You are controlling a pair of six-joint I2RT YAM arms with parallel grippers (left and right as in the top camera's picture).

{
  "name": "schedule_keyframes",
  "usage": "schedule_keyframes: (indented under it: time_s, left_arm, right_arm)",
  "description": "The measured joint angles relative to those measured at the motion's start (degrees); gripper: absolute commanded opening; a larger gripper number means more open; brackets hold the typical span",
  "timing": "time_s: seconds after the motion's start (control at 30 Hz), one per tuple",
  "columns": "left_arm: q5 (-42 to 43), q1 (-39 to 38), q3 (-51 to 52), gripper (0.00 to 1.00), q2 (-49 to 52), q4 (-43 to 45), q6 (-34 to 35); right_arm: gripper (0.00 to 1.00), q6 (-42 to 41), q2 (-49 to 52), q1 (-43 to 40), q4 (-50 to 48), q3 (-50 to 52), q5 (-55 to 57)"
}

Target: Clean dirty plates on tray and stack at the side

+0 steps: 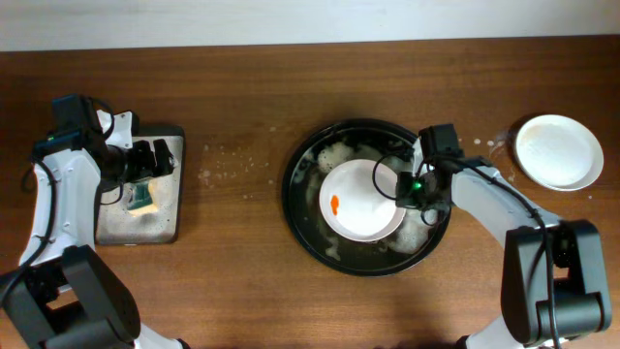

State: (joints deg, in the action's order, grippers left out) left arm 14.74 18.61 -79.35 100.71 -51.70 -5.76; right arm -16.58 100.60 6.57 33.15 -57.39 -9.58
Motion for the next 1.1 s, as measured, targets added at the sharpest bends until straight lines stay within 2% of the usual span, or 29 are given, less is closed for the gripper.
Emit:
schedule_keyframes:
  time_s: [0.07, 0.1, 0.13, 0.17, 0.27, 0.37, 0.4, 0.47, 0.5, 0.6, 0.7, 0.73, 0.83, 0.97, 1.1]
  left_arm:
    - [0.0, 0.0, 0.0, 0.99, 0.0, -0.1, 0.0]
    - [0.0, 0.0, 0.0, 0.99, 0.0, -0.2, 0.0]
    - [0.0, 0.0, 0.0, 0.99, 0.0, -0.2, 0.0]
    - [0.0, 0.0, 0.0, 0.99, 0.0, -0.5, 0.0]
    - [-1.9, 0.0, 0.0, 0.99, 0.0, -0.6, 0.0]
    - [-7.0, 0.0, 0.2, 0.96, 0.0, -0.3, 0.6]
    - [-9.3, 0.0, 0.9, 0.89, 0.0, 0.7, 2.1]
    - [-12.1, 0.0, 3.6, 0.64, 0.0, 3.7, 4.4]
    - [-13.5, 0.0, 6.4, 0.50, 0.0, 8.2, 5.5]
    - [-15.0, 0.0, 11.0, 0.50, 0.6, 16.3, 7.0]
    - [-15.5, 0.0, 11.9, 0.41, 4.8, 22.3, 7.4]
    - [-15.6, 0.0, 12.1, 0.35, 6.7, 23.4, 7.4]
    - [-15.9, 0.0, 12.3, 0.02, 10.1, 26.4, 7.8]
    - [-16.8, 0.0, 11.5, 0.00, 11.2, 27.0, 7.8]
    - [-15.8, 0.0, 8.0, 0.00, 10.8, 17.4, 7.8]
  right_arm:
    - [0.04, -3.9, 0.0, -0.1, 1.0, -0.2, 1.2]
    - [0.11, -6.8, 0.0, -0.1, 2.3, -0.4, 2.2]
    - [0.25, -8.7, 0.0, -0.2, 2.7, -0.4, 2.9]
    - [0.26, -10.0, 0.0, -0.2, 2.8, -0.5, 3.5]
    - [0.38, -8.4, 0.0, -0.2, 3.1, -1.0, 4.6]
    - [0.39, -5.4, -0.1, -0.3, 4.1, -3.4, 5.1]
    - [0.39, -4.2, -0.8, -0.3, 4.9, -4.0, 5.1]
    - [0.39, -3.1, -3.1, -0.3, 6.6, -4.8, 5.2]
    - [0.39, -2.7, -4.7, -0.3, 7.7, -5.4, 5.3]
    - [0.38, -2.2, -8.3, -0.3, 9.0, -6.3, 5.2]
    - [0.38, -2.2, -9.0, -0.3, 9.3, -6.4, 4.9]
    - [0.38, -2.2, -9.0, -0.3, 9.7, -6.4, 4.7]
    - [0.38, -2.2, -9.1, -0.3, 10.2, -6.4, 4.4]
    - [0.37, -2.2, -9.1, -0.3, 10.9, -6.4, 4.2]
    - [0.37, -2.2, -9.1, -0.3, 11.1, -6.4, 4.1]
